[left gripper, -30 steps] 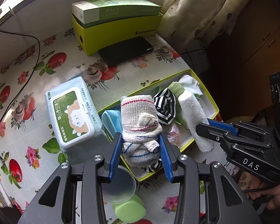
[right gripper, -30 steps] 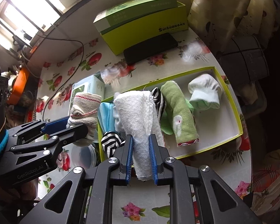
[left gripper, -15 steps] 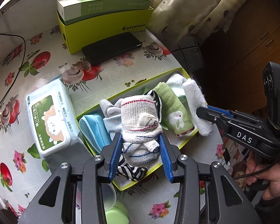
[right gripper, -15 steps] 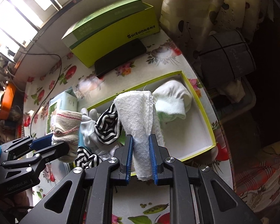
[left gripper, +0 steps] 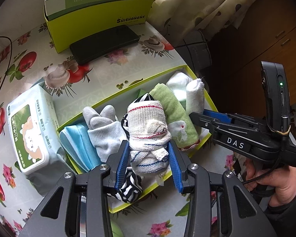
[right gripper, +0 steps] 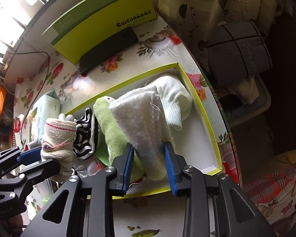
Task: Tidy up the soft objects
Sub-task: 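Open the right gripper to drop the white towel while the left gripper releases the white roll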
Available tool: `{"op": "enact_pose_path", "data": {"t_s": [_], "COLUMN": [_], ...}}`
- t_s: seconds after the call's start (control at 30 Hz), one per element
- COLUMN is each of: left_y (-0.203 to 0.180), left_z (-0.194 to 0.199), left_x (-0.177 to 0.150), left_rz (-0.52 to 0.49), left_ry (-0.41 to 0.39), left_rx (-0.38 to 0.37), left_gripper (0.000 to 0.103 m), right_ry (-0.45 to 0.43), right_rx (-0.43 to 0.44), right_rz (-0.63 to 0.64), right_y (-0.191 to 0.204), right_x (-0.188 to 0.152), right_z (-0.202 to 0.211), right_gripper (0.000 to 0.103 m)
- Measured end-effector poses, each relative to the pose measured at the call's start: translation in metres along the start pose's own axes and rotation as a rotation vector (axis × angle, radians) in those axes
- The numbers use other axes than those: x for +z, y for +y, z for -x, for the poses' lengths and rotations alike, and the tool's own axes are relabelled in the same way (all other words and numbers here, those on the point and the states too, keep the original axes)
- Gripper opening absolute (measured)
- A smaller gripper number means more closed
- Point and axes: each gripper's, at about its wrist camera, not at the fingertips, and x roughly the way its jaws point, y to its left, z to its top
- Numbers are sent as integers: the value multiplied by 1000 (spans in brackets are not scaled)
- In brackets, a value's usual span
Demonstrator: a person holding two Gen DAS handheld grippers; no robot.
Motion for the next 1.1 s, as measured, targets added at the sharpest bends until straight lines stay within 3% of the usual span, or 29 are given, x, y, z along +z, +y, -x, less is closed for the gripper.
{"op": "enact_pose_path", "data": {"t_s": [0.47,1.1], "left_y": [1,10], "left_z": [-10,32], "left_x": [1,-15], "left_rz": [2,13], "left_ry": [25,-54], "left_rx": [23,74], "left_gripper": [41,41], "right_ry": [-28,-27], "right_rx": [23,-10], "right_rz": [21,90], "right_y": [14,51], "right_x": [-3,-28], "right_z": [17,40], "right_gripper": [37,49]}}
